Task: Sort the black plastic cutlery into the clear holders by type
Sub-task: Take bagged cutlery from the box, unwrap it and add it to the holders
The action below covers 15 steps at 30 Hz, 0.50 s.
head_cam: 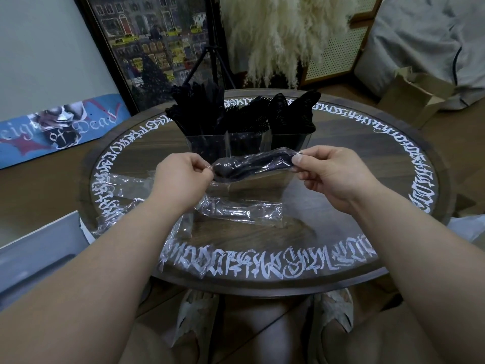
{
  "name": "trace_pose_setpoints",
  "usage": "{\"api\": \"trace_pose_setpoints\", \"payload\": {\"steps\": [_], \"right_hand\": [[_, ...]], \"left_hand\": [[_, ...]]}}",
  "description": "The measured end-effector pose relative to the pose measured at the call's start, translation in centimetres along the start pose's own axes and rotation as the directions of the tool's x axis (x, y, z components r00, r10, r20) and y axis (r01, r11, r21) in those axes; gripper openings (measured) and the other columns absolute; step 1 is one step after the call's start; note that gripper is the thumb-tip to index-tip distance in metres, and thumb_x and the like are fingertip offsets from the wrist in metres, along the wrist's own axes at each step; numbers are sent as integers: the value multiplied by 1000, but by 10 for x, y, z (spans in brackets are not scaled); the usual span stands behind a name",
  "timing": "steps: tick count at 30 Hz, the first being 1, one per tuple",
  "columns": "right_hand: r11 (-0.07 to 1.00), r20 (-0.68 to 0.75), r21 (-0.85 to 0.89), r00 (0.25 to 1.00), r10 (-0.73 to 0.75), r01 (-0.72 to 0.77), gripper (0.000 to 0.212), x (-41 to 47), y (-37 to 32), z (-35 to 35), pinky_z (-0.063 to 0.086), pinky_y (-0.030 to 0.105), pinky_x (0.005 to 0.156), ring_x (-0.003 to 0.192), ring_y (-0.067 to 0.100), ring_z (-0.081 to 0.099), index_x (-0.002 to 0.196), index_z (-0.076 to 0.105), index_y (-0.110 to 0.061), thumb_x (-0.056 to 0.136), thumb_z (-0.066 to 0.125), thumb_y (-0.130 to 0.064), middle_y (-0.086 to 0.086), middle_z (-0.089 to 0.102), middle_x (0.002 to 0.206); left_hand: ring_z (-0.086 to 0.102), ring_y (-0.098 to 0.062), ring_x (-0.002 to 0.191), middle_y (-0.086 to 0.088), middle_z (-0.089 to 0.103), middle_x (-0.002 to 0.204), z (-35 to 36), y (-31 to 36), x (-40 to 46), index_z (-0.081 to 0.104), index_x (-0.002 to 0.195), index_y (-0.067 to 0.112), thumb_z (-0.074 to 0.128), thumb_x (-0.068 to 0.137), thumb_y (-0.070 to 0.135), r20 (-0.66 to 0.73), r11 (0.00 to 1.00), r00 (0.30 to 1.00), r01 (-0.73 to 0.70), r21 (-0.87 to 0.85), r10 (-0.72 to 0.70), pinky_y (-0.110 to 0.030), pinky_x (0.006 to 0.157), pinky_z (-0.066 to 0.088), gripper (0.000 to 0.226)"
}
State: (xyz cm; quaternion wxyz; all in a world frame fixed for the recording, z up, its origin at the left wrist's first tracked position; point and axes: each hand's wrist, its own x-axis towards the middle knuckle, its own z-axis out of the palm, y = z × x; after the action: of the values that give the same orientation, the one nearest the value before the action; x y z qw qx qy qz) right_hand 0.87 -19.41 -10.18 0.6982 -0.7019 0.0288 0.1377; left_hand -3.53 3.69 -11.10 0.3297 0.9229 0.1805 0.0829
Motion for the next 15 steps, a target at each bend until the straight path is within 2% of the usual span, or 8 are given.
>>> {"api": "trace_pose_setpoints", "payload": {"steps": [5, 9, 11, 13, 15], "right_hand": [[1000, 13, -16, 1000, 21, -20, 5, -1, 1, -3, 45, 20, 57, 54, 8, 52, 79, 66, -7, 84, 69, -7, 5, 63, 64], [998, -64, 48, 997, 40, -37, 6, 3, 1, -10, 46, 16, 52, 52, 8, 50, 79, 65, -6, 85, 67, -4, 7, 62, 65], [998, -97, 46, 994, 54, -50, 5, 4, 1, -17, 46, 15, 50, 52, 8, 48, 81, 64, -5, 86, 66, -4, 8, 61, 67], [998, -85, 22, 994, 66, -64, 6, 3, 3, -21, 46, 15, 51, 53, 9, 48, 81, 64, -4, 87, 65, -4, 9, 61, 68], [997, -68, 18, 995, 73, -72, 7, 3, 6, -20, 47, 16, 51, 53, 9, 48, 80, 63, -5, 87, 65, -4, 9, 61, 67]], "left_hand": [[60, -17, 69, 7, 64, 69, 2, -2, 2, 65, 73, 22, 57, 87, 20, -34, 994, 999, 33, 104, -30, -25, 67, 42, 16], [58, -27, 83, -3, 67, 84, -1, -12, 6, 62, 78, 20, 53, 88, 22, -84, 972, 994, 86, 217, -69, -29, 68, 41, 14], [58, -31, 95, -8, 67, 102, -4, -17, 8, 63, 95, 18, 51, 88, 21, -97, 962, 990, 125, 243, -104, -34, 74, 43, 15], [50, -34, 114, -11, 57, 124, -3, -14, 6, 56, 123, 16, 50, 88, 20, -117, 954, 991, 92, 286, -61, -41, 92, 41, 36], [40, -32, 123, -8, 50, 133, 4, -1, -2, 50, 134, 19, 52, 87, 19, -147, 941, 974, -116, 318, 170, -45, 101, 37, 48]]}}
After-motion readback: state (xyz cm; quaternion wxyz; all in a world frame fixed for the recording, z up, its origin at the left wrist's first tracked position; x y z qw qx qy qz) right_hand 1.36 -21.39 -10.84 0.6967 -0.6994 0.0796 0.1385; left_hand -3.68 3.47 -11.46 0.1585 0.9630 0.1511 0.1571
